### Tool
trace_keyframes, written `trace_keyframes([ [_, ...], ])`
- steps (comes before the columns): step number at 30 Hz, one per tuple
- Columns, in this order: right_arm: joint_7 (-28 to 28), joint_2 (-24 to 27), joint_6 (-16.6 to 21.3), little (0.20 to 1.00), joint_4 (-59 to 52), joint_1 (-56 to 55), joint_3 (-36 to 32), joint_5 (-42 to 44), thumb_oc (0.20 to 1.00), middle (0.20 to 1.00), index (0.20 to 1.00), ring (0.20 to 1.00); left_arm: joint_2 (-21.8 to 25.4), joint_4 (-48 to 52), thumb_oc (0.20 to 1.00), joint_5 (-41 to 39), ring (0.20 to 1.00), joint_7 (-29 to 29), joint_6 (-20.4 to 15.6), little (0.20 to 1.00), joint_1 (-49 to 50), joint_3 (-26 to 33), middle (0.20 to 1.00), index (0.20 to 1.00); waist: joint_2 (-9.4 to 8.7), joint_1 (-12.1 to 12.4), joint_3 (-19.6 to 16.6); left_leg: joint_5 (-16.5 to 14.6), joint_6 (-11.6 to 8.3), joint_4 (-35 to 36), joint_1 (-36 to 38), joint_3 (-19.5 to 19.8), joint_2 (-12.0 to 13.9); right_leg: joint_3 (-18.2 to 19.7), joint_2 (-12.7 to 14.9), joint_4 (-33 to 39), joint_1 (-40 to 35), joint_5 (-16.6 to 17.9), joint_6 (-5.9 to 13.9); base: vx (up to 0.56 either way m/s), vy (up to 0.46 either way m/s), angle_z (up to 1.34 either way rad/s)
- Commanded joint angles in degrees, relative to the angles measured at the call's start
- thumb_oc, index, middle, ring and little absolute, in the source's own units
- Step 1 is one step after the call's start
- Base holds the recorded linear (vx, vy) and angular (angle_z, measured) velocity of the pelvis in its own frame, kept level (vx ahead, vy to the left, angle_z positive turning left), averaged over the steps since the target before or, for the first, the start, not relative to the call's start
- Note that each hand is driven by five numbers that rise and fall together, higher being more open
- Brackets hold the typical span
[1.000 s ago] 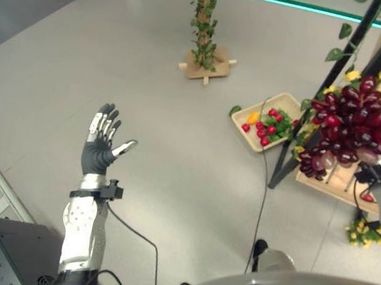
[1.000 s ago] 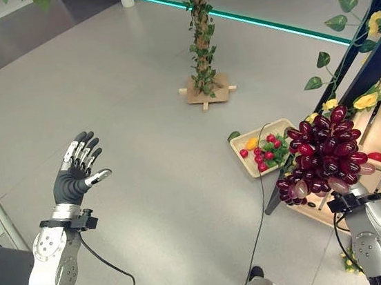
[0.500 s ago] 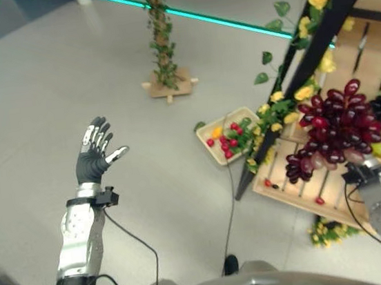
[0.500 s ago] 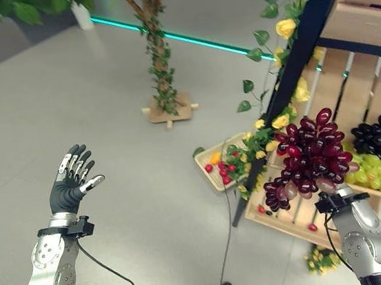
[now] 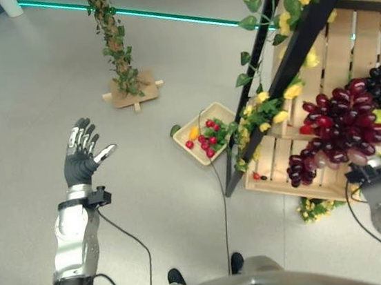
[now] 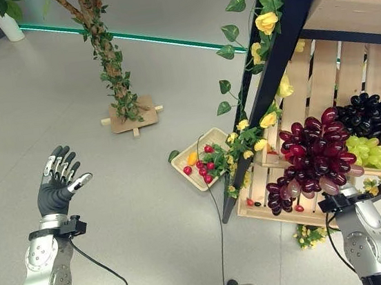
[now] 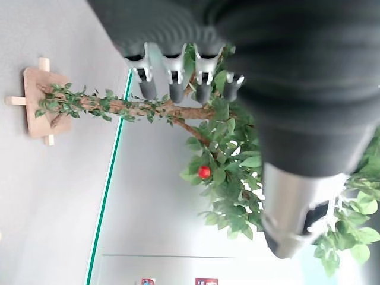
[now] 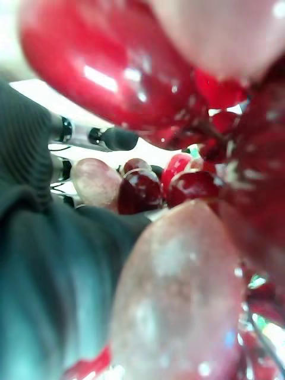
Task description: Pick up the fruits from the basket on one side to the basket on the other side
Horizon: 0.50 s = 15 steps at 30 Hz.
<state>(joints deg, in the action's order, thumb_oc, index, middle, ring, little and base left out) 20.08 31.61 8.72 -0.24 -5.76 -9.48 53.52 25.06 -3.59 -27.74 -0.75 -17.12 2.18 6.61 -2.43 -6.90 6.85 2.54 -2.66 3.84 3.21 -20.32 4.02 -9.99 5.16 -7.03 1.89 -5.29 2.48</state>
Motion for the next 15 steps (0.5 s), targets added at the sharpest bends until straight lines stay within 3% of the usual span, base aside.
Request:
trace_keyframes([
  [1,-0.72,-0.37,3.08,0.2,-1.33,3.28,-3.85,-0.96,0.2,0.2,0.2,0.2,0.61,1.61,1.0,1.61,1.0,0.36,-3.33,1.0,-0.4,2.77,1.0,1.0,-0.73,0.03,-2.37,-5.29,-0.81,-4.95,1.19,-1.17,0.46,-1.45,0.1,1.82,-2.26,1.8,4.12,0.03,0.05,-0.06],
  [12,-8.29,2.75,4.97,0.2,4.68,9.32,-2.64,-4.82,0.2,0.2,0.2,0.2,1.67,0.28,1.0,1.98,1.0,0.17,-1.28,1.0,-1.38,-1.41,1.0,1.0,-0.77,1.27,-3.38,-5.25,-0.18,-3.31,1.69,-0.19,-0.45,-3.18,0.71,2.15,-2.98,1.85,4.63,0.02,0.01,0.01],
  [15,-11.41,5.61,5.48,0.2,8.74,13.27,-1.3,-6.58,0.2,0.2,0.2,0.2,2.28,-0.38,1.0,1.75,1.0,0.15,-0.64,1.0,-1.82,-3.12,1.0,1.0,-0.84,2.03,-3.22,-5.34,-0.07,-3.5,1.39,0.29,-0.58,-3.89,0.85,2.26,-3.15,1.78,4.59,0.03,-0.004,0.09],
])
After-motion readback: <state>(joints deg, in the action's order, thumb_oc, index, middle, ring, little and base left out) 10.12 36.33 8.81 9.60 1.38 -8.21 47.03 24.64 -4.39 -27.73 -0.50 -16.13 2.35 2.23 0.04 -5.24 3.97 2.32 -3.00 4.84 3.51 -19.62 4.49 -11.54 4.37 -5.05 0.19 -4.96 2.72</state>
